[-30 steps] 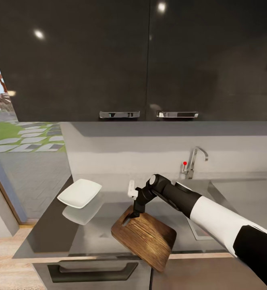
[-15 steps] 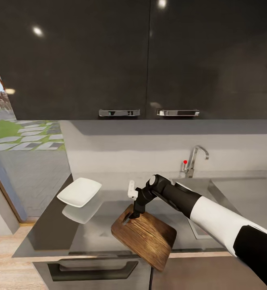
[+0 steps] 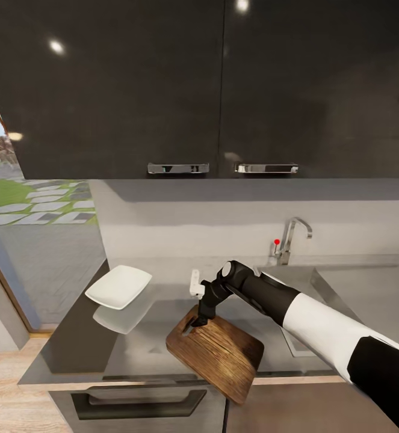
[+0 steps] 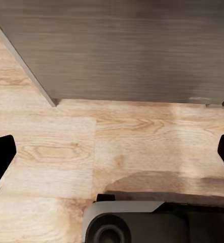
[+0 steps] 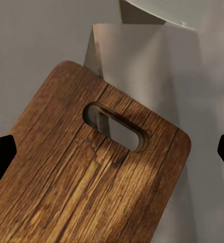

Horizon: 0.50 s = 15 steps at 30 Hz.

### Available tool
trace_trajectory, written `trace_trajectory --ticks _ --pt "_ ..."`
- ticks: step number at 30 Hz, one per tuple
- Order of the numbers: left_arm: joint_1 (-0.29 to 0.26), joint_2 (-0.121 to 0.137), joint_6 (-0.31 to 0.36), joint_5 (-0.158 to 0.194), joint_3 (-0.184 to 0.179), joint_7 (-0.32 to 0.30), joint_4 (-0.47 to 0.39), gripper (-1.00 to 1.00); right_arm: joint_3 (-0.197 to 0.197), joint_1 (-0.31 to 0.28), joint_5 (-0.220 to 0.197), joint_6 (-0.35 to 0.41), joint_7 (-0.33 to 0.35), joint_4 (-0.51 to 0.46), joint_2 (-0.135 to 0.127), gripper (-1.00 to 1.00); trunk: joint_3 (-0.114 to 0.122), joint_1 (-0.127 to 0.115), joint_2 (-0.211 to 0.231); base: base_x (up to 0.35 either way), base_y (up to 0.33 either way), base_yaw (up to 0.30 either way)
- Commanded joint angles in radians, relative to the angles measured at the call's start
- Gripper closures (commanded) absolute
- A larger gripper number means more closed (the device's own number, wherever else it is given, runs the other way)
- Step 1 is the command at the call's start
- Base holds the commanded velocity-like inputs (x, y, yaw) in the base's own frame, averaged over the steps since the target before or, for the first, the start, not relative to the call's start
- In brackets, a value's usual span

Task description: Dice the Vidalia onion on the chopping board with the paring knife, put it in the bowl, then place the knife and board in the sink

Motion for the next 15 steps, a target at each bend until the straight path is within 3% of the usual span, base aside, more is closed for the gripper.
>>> trace_trajectory --ticks 1,11,15 --pt "0.000 -0.001 -0.092 -0.001 0.005 0.001 -0.011 -1.00 0.001 -0.001 0.006 0.003 0.004 -0.003 -0.001 -1.00 -0.002 0.001 -0.002 0.000 0.000 0.000" --pt "0.002 0.000 -0.212 0.000 0.005 0.003 -0.015 -1.00 0.000 -0.001 0.006 0.003 0.004 -0.002 -0.001 -1.00 -0.002 0.001 -0.002 0.000 0.000 0.000" --pt "0.002 -0.015 -0.361 0.000 0.004 0.004 0.038 -1.00 -0.001 -0.001 0.007 0.003 0.004 -0.003 -0.002 -1.00 -0.002 0.001 -0.002 0.000 0.000 0.000"
